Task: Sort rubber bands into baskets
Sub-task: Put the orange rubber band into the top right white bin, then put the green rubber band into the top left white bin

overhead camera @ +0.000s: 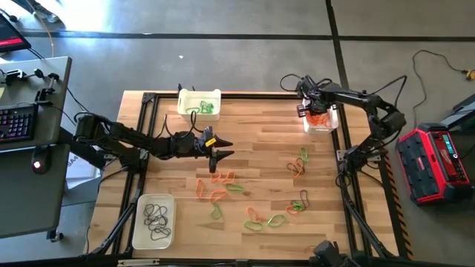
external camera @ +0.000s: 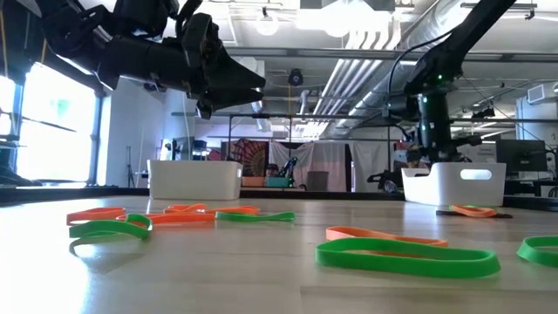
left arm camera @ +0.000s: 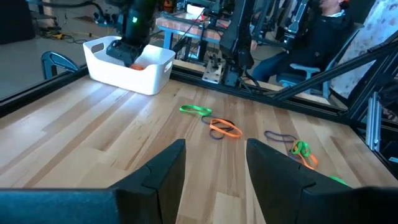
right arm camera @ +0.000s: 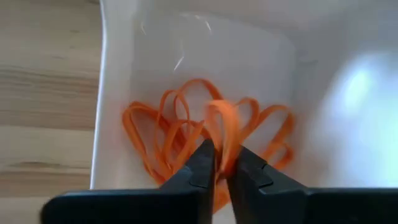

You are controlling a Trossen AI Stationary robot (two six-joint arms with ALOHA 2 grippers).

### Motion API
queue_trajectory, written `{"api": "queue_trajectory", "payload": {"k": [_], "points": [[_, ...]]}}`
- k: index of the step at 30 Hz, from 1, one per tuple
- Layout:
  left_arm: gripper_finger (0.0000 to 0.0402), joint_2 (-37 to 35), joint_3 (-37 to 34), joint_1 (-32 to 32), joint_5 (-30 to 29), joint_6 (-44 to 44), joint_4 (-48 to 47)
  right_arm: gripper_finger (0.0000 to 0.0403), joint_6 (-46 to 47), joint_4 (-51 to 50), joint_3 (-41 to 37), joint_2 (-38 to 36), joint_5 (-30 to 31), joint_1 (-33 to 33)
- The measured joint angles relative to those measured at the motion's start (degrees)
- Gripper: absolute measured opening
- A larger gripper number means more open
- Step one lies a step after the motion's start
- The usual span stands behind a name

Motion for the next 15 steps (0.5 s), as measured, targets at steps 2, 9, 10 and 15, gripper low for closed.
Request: {"api": "queue_trajectory", "payload": {"k": [2, 9, 10, 15], "points": [[0.0161, 0.0, 0.0, 0.0, 0.0, 0.0, 0.0, 0.0052, -1.1, -0.4, 0.1, -1.5, 0.0, 0.0], [0.0161, 0.0, 0.0, 0.0, 1.2, -1.1, -0.2, 0.0147, -2.3, -1.5, 0.5, -9.5, 0.4, 0.6], [0.0161, 0.0, 0.0, 0.0, 1.4, -1.2, -0.3, 0.0159, -2.4, -2.1, 0.5, -11.0, 0.4, 0.9], [0.0161, 0.0, 0.0, 0.0, 1.3, -0.7, -0.7, 0.0186, -4.2, -6.5, 0.5, -19.0, 0.4, 4.6]]}}
